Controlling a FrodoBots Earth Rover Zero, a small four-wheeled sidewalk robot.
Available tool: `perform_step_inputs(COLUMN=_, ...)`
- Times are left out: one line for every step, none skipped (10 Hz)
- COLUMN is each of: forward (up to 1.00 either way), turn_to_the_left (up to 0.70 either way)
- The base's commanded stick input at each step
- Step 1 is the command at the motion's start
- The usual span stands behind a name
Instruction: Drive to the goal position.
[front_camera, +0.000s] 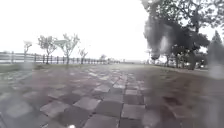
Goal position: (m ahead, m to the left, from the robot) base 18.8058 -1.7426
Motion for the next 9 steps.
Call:
perform_step_inputs(forward=0.00, turn_to_the_left=0.00)
perform_step_inputs(forward=0.00, turn_to_the_left=0.00)
perform_step_inputs(forward=0.00, turn_to_the_left=0.00)
perform_step_inputs(forward=0.00, turn_to_the_left=0.00)
perform_step_inputs(forward=0.00, turn_to_the_left=0.00)
perform_step_inputs(forward=0.00, turn_to_the_left=0.00)
perform_step_inputs(forward=0.00, turn_to_the_left=0.00)
perform_step_inputs(forward=0.04, turn_to_the_left=0.00)
perform_step_inputs(forward=1.00, turn_to_the_left=0.00)
